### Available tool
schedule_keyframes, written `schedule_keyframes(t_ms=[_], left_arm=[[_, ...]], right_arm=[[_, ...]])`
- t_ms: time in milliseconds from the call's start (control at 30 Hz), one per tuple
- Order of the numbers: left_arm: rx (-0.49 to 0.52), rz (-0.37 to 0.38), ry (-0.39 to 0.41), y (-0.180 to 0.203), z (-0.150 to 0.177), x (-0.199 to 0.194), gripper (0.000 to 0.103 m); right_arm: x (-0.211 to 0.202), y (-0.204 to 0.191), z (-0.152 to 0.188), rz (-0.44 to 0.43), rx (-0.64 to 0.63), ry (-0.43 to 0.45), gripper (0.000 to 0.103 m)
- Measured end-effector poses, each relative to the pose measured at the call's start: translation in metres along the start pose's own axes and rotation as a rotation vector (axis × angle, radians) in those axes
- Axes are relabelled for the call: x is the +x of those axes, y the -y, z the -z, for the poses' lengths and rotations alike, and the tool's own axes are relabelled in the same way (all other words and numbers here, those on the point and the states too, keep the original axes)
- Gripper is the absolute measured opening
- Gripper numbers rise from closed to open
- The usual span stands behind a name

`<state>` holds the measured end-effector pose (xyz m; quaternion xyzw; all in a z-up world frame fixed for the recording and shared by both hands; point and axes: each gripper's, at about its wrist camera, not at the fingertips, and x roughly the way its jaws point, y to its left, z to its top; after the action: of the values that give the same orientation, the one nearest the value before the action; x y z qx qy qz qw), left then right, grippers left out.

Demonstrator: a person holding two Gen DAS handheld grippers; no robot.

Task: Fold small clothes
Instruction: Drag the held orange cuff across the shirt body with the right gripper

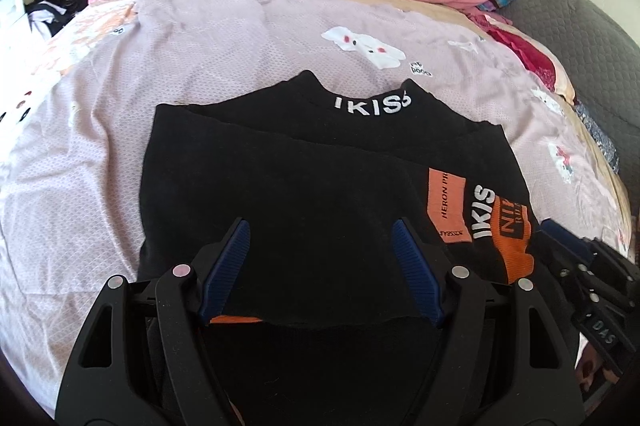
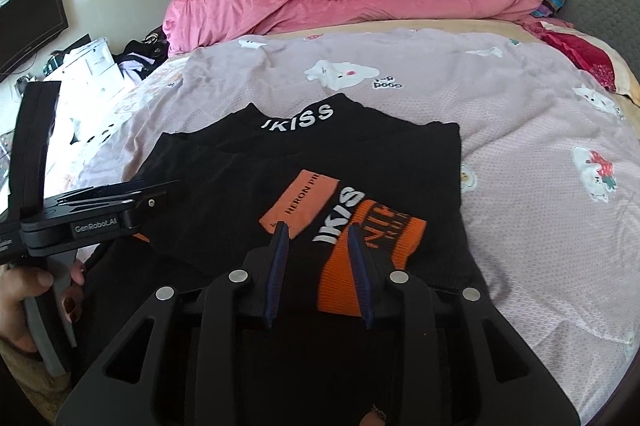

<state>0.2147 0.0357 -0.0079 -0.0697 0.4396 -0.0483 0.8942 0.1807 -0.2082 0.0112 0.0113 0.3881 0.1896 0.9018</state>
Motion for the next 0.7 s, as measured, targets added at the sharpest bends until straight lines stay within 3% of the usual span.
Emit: schedule_keyframes(t_ms=[133,433,700], left_arm=[[-0.034,-0.002,-0.004,-0.012,0.001,-0.001,0.066],[0.012,-0.075,-0.059,-0.006,0.010,0.020,0.066],[0.023,-0.082,-0.063,-0.008,0.014,0.024,0.066]], right_arm=[[0.011,-0.006,-0.002,-0.030,0.021,-0.017,0.030],[0.046,-0.003,0.014,0.027,0.028,-0.116,0.035],[0.046,0.008,0.021,-0.001,0.084,-0.099,0.035]])
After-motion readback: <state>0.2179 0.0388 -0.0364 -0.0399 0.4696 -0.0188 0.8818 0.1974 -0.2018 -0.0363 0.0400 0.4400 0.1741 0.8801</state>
